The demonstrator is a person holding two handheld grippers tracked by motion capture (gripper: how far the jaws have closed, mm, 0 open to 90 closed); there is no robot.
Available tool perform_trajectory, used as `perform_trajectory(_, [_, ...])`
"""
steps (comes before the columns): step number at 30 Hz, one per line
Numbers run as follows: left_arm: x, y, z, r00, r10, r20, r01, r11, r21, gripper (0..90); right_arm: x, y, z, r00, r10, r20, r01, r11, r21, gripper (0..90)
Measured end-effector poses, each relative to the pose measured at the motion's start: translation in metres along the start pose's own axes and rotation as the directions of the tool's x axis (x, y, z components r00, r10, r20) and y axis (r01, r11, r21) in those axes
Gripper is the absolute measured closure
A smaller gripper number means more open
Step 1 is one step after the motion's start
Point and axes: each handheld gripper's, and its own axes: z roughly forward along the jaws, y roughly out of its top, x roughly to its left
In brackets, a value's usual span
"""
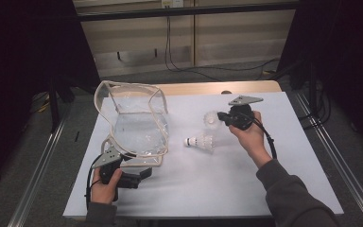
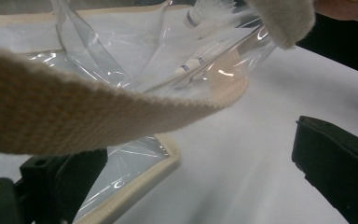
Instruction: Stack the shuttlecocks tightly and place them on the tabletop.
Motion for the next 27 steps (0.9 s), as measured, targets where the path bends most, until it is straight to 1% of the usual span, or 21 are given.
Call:
perform_trajectory(1, [0.0,0.0,0.0,1.0,0.005,0.002,-0.005,1.0,0.003,3.4,0.0,-0.001,-0.002,1.0,0.0,0.001,0.0,1.0,-0.001,90.0])
perform_trajectory(4, [0.0,0.0,0.001,1.0,0.0,0.001,0.0,1.0,0.001,3.4,-0.002,-0.003,-0.007,1.0,-0.002,-0.001,0.002,1.0,-0.005,90.0])
perform_trajectory(7, [0.0,0.0,0.0,1.0,-0.001,0.0,0.001,1.0,-0.002,3.4,-0.003,-0.006,-0.012,0.9999,0.008,-0.007,-0.008,1.0,-0.013,90.0])
perform_trajectory(15, [-0.001,0.001,0.001,1.0,0.0,-0.001,0.0,1.0,0.001,3.4,-0.004,-0.012,-0.024,0.9999,0.001,-0.012,-0.002,1.0,-0.023,90.0])
perform_trajectory(23, [-0.001,0.001,0.001,1.0,0.001,-0.002,-0.001,1.0,-0.001,3.4,-0.006,-0.02,-0.032,0.9999,-0.007,-0.01,0.007,1.0,-0.027,90.0])
perform_trajectory(26, [-0.001,0.001,0.001,1.0,0.002,-0.002,-0.002,1.0,0.0,3.4,-0.006,-0.022,-0.035,0.9998,0.004,-0.02,-0.005,0.999,-0.035,90.0])
perform_trajectory(27, [-0.001,0.001,0.001,1.0,0.002,-0.003,-0.002,1.0,-0.001,3.4,-0.006,-0.023,-0.036,0.9997,0.001,-0.024,-0.002,0.999,-0.032,90.0])
